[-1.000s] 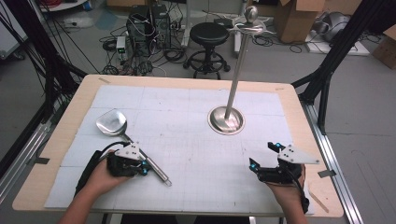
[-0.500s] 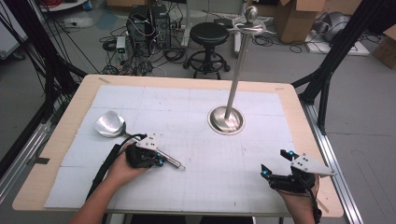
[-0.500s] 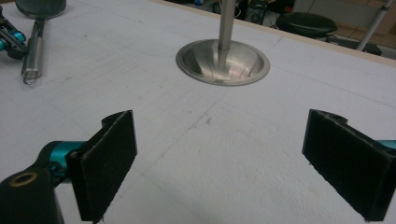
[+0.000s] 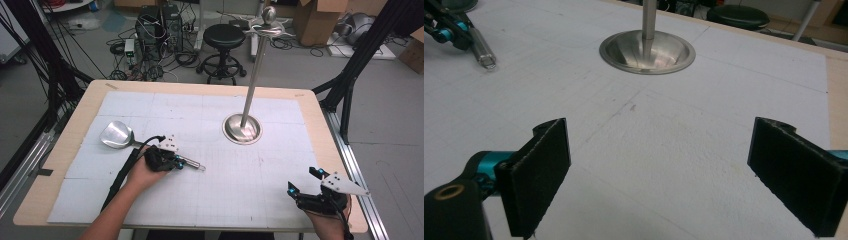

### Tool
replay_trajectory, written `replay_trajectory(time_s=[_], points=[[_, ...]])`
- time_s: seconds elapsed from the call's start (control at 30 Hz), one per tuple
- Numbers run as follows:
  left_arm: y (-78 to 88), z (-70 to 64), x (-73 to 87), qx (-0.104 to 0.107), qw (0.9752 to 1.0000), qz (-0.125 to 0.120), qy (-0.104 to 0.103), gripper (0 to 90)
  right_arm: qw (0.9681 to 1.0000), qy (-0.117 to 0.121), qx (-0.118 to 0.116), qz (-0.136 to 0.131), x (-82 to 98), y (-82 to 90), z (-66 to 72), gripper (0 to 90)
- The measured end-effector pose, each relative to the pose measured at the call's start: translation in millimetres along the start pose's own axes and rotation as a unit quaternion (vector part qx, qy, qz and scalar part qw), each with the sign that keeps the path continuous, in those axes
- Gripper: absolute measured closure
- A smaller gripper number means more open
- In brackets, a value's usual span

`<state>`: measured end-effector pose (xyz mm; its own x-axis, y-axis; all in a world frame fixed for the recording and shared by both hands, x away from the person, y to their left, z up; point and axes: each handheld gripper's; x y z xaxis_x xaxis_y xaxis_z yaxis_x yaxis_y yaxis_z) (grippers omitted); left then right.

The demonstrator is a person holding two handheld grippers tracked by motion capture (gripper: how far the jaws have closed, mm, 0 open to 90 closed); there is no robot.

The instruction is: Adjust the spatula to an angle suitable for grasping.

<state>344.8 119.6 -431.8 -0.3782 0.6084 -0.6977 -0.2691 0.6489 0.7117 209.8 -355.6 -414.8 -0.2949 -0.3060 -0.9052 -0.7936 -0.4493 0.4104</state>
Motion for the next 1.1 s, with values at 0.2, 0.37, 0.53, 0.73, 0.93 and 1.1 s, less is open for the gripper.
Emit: replay_trajectory(time_s=[0.2, 0.37, 0.53, 0.73, 0.93, 1.1], points=[[-8.4, 4.8, -6.4, -0.014, 0.9998, -0.008, 0.013, 89.6, 1.0000, -0.002, 0.001, 0.000, 0.0, 0.0, 0.5, 8.6], [-13.3, 6.7, -9.1, -0.023, 0.9994, -0.011, 0.021, 89.6, 1.0000, 0.000, -0.002, 0.002, -0.7, -2.3, 1.5, 8.6], [-8.1, 3.3, -9.9, -0.017, 0.9997, -0.014, 0.012, 89.0, 1.0000, -0.002, -0.004, 0.004, -0.5, -3.7, 1.4, 8.6], [14.2, -2.7, -13.2, 0.007, 0.9983, -0.058, 0.008, 82.8, 1.0000, 0.001, -0.009, 0.002, -2.0, -9.2, 0.0, 8.6], [39.9, -5.9, -10.3, 0.018, 0.9947, -0.101, 0.003, 74.7, 0.9997, 0.008, -0.023, 0.000, -7.8, -20.8, 2.7, 8.6], [59.0, -1.5, -0.8, -0.001, 0.9932, -0.116, 0.012, 62.4, 0.9993, 0.015, -0.033, -0.001, -12.7, -30.0, 6.1, 8.6]])
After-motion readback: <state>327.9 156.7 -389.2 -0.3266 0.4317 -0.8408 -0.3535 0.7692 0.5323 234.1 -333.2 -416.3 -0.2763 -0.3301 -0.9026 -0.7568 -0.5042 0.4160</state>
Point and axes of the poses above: each handheld gripper's, and its own axes: y roughly backward along the jaws, x roughly out of its underside, z roughly to its left, and after that the axes turned 5 degrees about y, right-handed
